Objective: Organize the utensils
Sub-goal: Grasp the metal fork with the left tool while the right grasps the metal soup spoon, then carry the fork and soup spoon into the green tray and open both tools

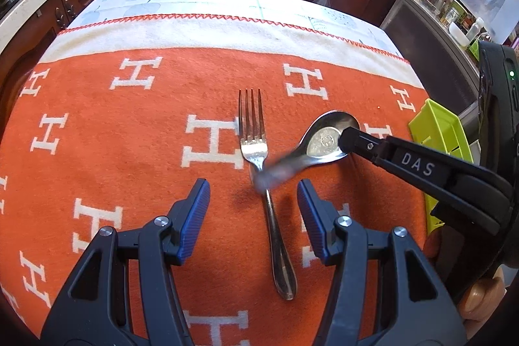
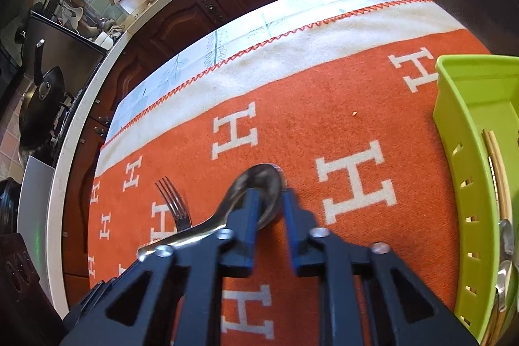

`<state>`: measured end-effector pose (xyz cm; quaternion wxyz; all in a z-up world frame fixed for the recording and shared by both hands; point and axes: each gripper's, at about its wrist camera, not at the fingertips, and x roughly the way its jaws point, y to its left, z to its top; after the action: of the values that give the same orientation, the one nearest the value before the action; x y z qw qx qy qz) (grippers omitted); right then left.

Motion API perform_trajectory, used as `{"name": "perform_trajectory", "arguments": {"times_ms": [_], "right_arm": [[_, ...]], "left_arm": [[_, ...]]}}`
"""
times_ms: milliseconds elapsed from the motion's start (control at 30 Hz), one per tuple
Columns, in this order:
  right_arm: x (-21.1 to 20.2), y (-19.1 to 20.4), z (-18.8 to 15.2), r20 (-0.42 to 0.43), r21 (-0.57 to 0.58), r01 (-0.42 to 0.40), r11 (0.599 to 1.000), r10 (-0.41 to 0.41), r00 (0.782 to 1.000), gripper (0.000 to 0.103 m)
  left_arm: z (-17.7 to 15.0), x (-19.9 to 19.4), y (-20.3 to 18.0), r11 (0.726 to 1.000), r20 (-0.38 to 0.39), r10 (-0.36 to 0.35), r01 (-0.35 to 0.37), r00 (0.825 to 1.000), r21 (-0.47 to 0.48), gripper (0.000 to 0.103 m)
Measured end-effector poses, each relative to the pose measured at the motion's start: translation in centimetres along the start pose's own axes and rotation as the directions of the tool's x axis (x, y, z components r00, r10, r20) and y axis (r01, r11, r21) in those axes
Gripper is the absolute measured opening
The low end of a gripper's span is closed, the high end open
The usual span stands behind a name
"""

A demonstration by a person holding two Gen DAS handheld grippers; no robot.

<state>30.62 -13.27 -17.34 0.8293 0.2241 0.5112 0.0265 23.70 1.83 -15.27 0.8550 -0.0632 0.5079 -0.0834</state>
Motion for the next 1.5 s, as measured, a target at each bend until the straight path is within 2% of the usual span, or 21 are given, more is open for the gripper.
{"name": "perform_trajectory", "arguments": {"times_ms": [200,533,700,733,767,867,1000,1200,1500], "right_arm": [[-0.4,-0.4,-0.2,0.036,0.020,-0.038,0.999,0.037,0.999,0.003],[-5.9,-2.8,-0.2,0.160,0.078,-0.081,0.994,0.067,0.985,0.002],[-9.0,-4.8,-0.3,0.217,0.103,-0.096,0.990,0.072,0.974,0.002],[-9.8,-5.1,-0.4,0.229,0.106,-0.099,0.989,0.072,0.971,0.002],[-10.4,-5.5,-0.4,0.237,0.107,-0.102,0.989,0.074,0.969,0.002],[-12.4,-6.7,-0.5,0.260,0.110,-0.114,0.987,0.082,0.962,0.002],[-15.6,-8.3,-1.2,0.286,0.101,-0.128,0.987,0.094,0.954,0.002],[-20.8,-10.1,-3.1,0.323,0.068,-0.128,0.989,0.099,0.941,0.002],[-28.6,-15.6,-7.4,0.327,0.011,-0.081,0.997,0.073,0.942,0.002]], "left_arm": [[-0.2,0.5,-0.4,1.000,-0.004,0.016,-0.016,1.000,0.016,0.053],[-0.7,0.7,-0.9,0.998,0.021,0.039,-0.040,0.999,0.055,0.052],[-0.9,0.7,-1.5,0.993,0.037,0.085,-0.088,0.996,0.080,0.020],[-0.9,0.7,-1.5,0.993,0.035,0.082,-0.085,0.996,0.079,0.017],[-0.9,0.7,-1.5,0.994,0.033,0.077,-0.079,0.996,0.076,0.009],[-1.0,0.5,-1.2,0.996,0.022,0.065,-0.066,0.998,0.058,0.003],[-1.6,-0.5,-1.4,0.997,0.016,0.055,-0.056,0.998,0.059,0.002],[-2.4,-4.6,-3.5,0.993,0.050,0.009,-0.015,0.999,0.116,0.002],[-3.6,-10.7,-9.5,0.971,0.064,-0.122,0.105,0.991,0.213,0.002]]}}
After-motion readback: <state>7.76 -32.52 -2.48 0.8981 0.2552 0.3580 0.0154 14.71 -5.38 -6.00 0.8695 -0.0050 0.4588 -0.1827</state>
